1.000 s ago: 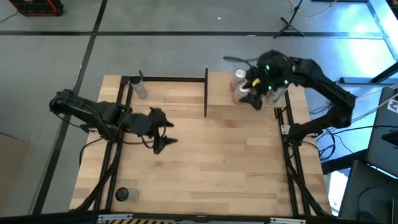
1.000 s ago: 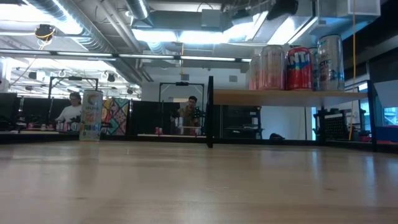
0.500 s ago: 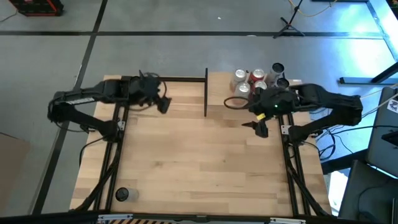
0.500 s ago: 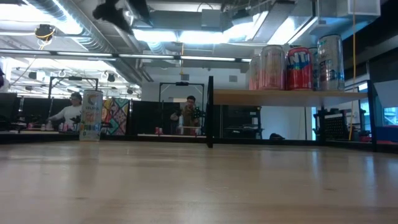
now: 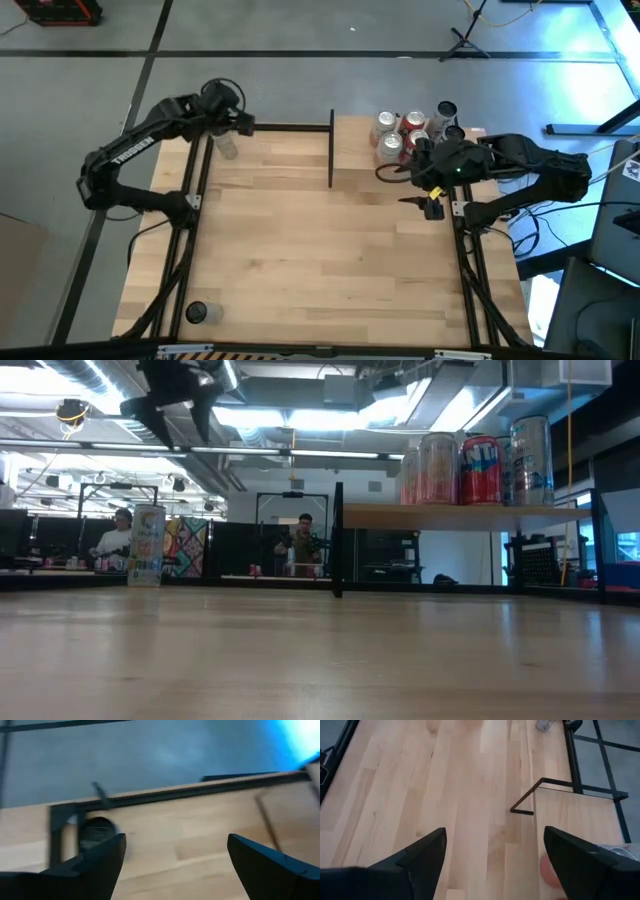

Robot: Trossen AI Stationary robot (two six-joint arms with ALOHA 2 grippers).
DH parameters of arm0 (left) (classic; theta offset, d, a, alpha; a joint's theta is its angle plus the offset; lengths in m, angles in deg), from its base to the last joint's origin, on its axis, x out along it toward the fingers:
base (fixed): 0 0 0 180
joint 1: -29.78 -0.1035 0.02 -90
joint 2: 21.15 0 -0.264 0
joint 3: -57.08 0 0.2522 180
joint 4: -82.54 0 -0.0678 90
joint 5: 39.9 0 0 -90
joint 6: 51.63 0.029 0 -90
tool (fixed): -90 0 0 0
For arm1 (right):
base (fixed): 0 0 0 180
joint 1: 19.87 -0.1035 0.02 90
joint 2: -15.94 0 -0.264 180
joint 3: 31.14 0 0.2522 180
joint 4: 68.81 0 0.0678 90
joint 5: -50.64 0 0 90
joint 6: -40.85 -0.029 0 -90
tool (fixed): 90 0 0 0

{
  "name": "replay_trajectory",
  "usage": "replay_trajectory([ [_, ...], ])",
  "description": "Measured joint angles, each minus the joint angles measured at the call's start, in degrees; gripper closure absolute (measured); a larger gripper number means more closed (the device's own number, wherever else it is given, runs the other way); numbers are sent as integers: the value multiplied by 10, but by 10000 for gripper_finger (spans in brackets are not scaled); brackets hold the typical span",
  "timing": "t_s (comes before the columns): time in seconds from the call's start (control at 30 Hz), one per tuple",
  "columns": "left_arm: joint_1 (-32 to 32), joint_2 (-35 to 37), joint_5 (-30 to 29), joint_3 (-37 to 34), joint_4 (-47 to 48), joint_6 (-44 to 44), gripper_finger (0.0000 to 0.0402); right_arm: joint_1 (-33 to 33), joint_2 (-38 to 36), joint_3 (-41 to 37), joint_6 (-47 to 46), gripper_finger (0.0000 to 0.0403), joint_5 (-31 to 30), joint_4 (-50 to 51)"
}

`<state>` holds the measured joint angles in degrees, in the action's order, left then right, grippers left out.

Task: Place canned beverage on shelf
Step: Put the top white yellow soda can on the shelf

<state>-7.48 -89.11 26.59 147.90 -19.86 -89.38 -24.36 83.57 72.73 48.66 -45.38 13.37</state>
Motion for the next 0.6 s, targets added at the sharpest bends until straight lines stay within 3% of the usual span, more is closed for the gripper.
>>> replay_trajectory([
  [0.2, -65, -35, -40, 0, 64, 7, 56, 29, -2, 0, 2, 82, -18, -20],
  [0.6, -187, -142, 12, -1, 72, 81, 56, 113, -2, 0, 8, 82, -5, -26],
])
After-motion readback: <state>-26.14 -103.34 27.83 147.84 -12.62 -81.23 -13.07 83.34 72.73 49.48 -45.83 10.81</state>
